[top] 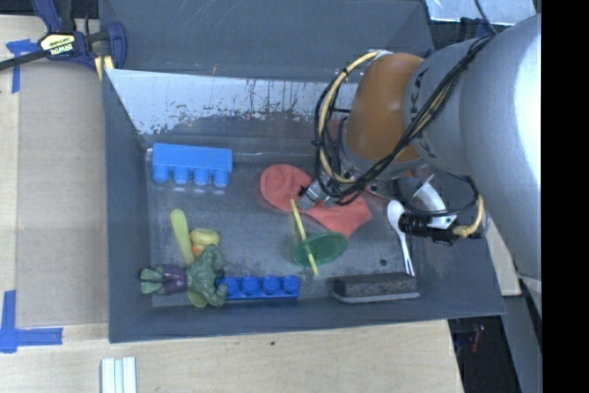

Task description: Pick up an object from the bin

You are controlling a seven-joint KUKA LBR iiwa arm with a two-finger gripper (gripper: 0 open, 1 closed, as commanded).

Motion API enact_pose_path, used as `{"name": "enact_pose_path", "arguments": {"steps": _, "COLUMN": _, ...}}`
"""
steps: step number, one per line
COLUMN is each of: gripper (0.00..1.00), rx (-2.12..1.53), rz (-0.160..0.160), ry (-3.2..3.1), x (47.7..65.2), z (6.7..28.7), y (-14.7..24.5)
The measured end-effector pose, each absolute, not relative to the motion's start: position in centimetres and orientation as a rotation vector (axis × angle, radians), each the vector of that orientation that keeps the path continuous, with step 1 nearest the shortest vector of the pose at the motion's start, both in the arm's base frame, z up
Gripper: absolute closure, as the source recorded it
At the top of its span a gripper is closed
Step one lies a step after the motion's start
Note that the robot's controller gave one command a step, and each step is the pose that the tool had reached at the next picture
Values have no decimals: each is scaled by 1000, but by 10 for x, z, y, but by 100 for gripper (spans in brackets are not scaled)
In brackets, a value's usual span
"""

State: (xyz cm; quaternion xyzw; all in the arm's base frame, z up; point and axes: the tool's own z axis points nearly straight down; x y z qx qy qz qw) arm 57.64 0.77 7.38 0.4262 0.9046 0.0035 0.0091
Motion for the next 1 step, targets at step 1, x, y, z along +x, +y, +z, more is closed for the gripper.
{"name": "enact_pose_path", "arguments": {"steps": 1, "gripper": 100, "rx": 1331, "rz": 11, "ry": 2825, "x": 576, "z": 74, "y": 8}}
